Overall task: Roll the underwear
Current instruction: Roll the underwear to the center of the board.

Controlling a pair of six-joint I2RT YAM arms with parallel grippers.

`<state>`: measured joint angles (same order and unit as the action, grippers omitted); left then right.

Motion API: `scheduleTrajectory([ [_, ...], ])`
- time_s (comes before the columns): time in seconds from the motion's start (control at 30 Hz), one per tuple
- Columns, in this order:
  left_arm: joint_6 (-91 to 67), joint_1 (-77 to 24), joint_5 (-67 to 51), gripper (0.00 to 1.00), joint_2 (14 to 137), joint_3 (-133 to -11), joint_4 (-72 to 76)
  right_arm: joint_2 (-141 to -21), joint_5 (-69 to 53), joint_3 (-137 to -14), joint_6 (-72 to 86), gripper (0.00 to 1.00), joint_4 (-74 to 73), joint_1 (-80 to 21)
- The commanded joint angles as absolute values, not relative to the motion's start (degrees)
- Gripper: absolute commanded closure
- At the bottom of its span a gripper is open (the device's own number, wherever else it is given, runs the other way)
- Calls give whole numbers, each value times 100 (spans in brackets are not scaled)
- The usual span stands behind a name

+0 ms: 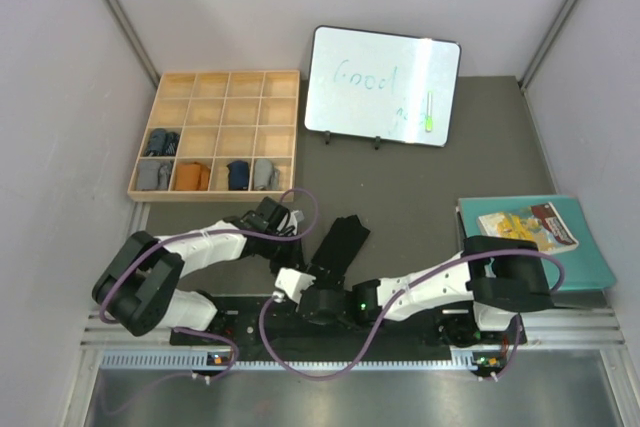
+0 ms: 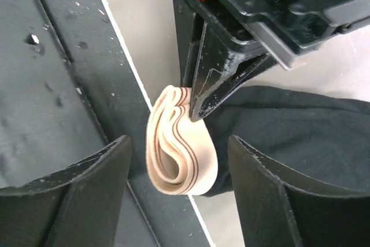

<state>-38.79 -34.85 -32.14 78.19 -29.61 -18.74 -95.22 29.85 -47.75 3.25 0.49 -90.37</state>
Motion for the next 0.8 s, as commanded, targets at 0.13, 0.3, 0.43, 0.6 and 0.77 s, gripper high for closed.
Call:
scheduleTrajectory([
  [0.13,-3639,-3401,-3349,100,7866,-3138,-2215,-10046,3559,-5133,-158,37,70,-9316],
  [0.3,-3630,-3384,-3401,100,7857,-3138,-2215,-10336,3981,-5273,-88,46,18,-9369],
  [0.43,-3648,-3384,-3419,100,7822,-3103,-2215,-10441,4341,-5335,-44,68,26,-9395],
  [0.6,-3674,-3375,-3349,100,7717,-3050,-2206,-10468,4281,-5396,130,95,-130,-9395],
  [0.77,-3814,-3261,-3165,100,7234,-2892,-2101,-10240,3869,-5221,579,100,-246,-9290],
])
